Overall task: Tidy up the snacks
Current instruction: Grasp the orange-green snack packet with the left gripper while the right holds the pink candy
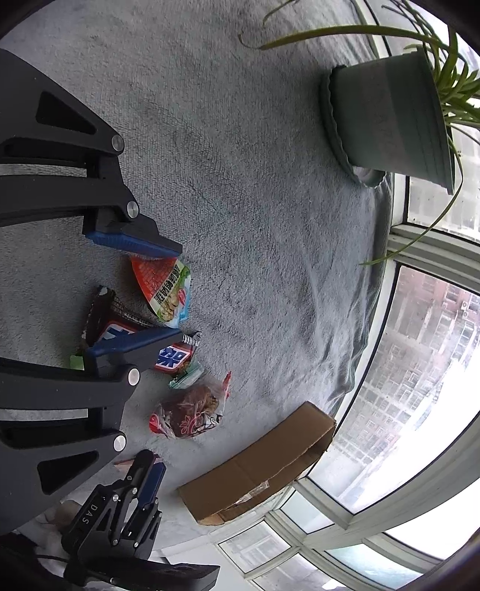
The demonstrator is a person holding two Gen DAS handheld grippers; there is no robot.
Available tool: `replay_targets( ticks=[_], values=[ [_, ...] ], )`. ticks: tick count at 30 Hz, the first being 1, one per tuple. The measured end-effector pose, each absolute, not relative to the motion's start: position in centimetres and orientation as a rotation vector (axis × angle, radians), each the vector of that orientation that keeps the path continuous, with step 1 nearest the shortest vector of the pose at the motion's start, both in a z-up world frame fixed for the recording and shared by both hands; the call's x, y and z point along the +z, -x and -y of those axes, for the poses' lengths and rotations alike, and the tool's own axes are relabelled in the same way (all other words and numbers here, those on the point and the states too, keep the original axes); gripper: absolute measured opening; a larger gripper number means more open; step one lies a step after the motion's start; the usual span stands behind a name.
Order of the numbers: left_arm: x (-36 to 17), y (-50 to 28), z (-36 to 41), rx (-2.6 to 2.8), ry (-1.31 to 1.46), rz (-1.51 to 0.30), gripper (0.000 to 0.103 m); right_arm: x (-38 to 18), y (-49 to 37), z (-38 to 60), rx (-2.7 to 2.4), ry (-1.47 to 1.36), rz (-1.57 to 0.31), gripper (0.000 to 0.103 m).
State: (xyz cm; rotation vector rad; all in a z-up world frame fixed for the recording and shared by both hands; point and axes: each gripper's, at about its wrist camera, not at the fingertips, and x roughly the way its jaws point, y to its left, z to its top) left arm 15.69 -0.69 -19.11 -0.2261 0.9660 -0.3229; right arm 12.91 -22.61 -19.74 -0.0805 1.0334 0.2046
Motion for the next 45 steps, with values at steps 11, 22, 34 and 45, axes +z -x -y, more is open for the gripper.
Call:
replay_targets(
  ticks=[11,22,34,45],
  values=[
    [-19.6,-15.8,-0.9,-0.356,0.367,-0.960,0.032,-19.6,-12.8,23.4,0.226,0.027,-1.031,0.023],
    [-19.2,-15.4,0.3,-0.346,0.261,-0.956,0.033,-19.6,-12.8,23.7,0.235,0.006,-1.031,0.022],
    [-19.7,-15.2,-0.6,-0.331,0.333,-0.962,0.026,-19.3,-12.5,23.8,0.239,-0.008,-1.017,0.022],
    [-17.4,-14.6,-0.8,-0.347,0.339,-0.922,0.025,-17.6,-12.3,24.7,0.242,-0.040,-0.974,0.022]
  ],
)
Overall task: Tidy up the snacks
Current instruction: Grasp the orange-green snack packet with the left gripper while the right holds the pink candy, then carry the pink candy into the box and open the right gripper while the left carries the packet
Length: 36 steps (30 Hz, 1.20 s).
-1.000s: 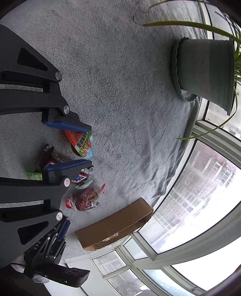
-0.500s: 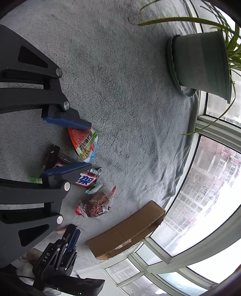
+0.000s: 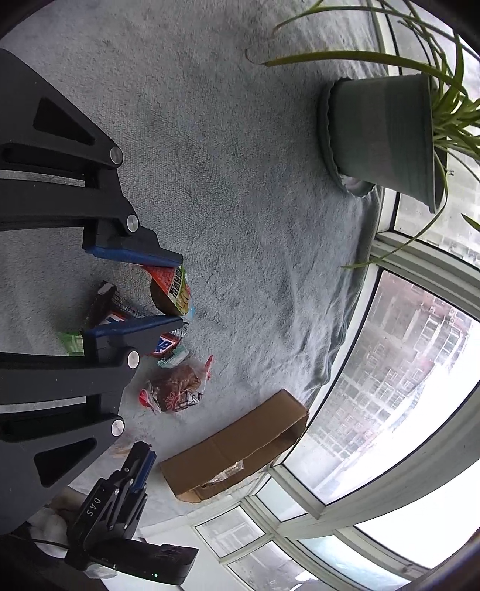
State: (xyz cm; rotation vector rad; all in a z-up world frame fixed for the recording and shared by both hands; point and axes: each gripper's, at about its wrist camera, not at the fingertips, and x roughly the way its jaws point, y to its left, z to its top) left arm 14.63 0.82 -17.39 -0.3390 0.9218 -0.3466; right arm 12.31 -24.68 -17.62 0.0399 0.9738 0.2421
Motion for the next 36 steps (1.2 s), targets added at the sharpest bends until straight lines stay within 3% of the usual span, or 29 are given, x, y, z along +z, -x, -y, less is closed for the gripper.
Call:
replay_targets(
  ticks=[18,36],
  values=[
    [-11.4,-15.2,3.4,-0.476,0.327,-0.818,0.025,-11.5,-13.0,29.9,0.177,-0.068,-0.833,0.022],
    [-9.0,-18.4,16.4,-0.670,0.211,-0.818,0.025,-9.6,-19.0,40.8,0.024,-0.058,-0.793,0.022]
  ],
)
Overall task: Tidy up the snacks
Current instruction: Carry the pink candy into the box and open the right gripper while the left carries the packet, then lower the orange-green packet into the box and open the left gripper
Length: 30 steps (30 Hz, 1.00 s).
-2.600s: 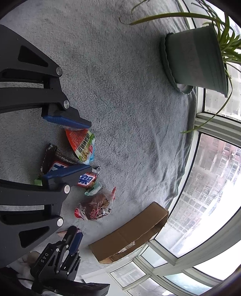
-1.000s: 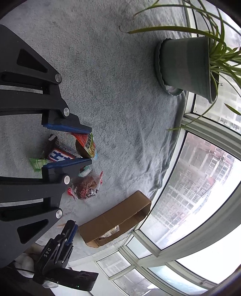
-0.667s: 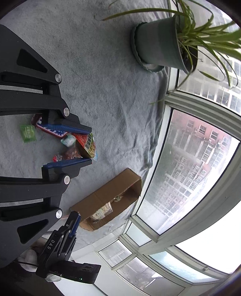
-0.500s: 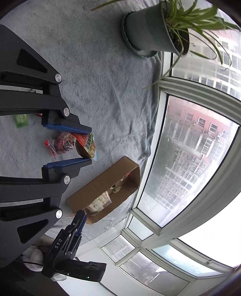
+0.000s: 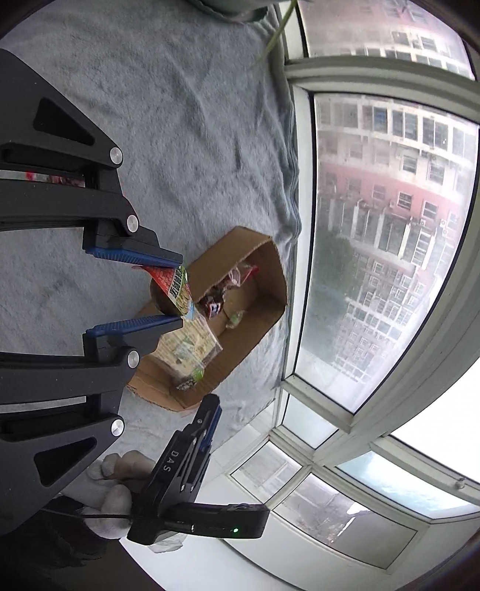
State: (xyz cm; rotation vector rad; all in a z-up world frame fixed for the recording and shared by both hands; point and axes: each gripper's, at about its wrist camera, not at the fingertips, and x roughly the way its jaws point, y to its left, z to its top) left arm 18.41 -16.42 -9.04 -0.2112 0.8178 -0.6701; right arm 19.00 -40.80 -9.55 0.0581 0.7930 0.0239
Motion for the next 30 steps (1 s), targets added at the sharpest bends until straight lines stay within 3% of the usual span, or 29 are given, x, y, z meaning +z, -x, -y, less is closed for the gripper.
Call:
replay_targets(
  ticks=[12,27,28,30],
  values=[
    [-10.5,-17.2,26.4,-0.801,0.098,-0.864,0.025,-11.6,-20.0,44.1,0.008,-0.074,-0.833,0.022],
    [-10.7,-16.7,29.5,-0.806,0.028,-0.863,0.026,-12.1,-20.1,45.2,0.016,-0.120,-0.850,0.023],
    [-10.6,-16.6,29.6,-0.801,0.022,-0.855,0.026,-12.1,-20.1,45.2,0.016,-0.118,-0.851,0.025],
    [-10.5,-16.6,29.7,-0.802,0.019,-0.853,0.028,-12.1,-20.0,45.0,0.008,-0.110,-0.850,0.043]
  ],
)
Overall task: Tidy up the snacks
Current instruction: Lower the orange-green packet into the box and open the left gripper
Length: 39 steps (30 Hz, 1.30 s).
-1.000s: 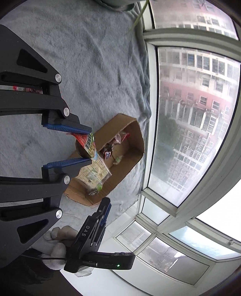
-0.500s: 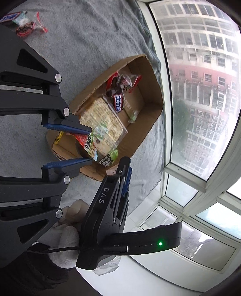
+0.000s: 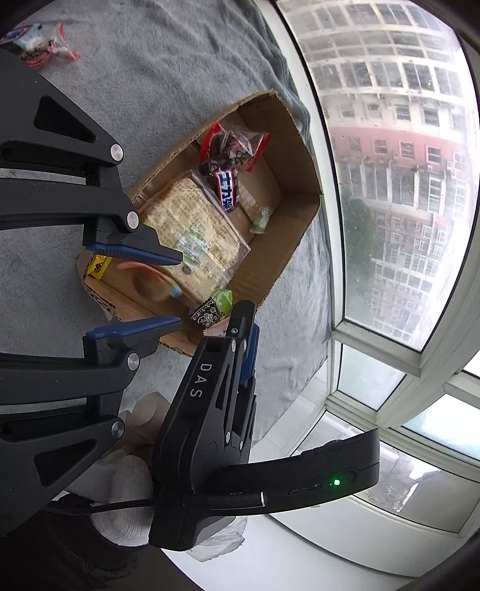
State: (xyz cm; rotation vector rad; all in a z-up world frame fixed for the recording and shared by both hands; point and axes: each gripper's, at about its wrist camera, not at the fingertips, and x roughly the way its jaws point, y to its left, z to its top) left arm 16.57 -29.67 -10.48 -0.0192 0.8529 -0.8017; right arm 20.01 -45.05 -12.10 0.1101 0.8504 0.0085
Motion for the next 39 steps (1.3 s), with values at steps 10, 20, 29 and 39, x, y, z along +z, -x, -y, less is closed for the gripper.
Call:
replay_targets(
  ticks=[10,20,29,39],
  values=[
    [-10.1,-16.3,29.4,-0.785,0.008,-0.850,0.033,-11.1,-19.4,44.5,-0.010,-0.100,-0.824,0.063],
    [-9.2,-15.7,28.5,-0.765,0.005,-0.825,0.033,-9.6,-18.6,42.9,0.005,-0.088,-0.804,0.063],
    [-7.6,-14.4,26.6,-0.746,-0.001,-0.775,0.047,-7.6,-17.2,41.1,0.026,-0.085,-0.776,0.063],
    [-6.0,-12.2,23.5,-0.715,-0.021,-0.727,0.047,-5.9,-15.0,38.7,0.066,-0.096,-0.756,0.064]
  ],
)
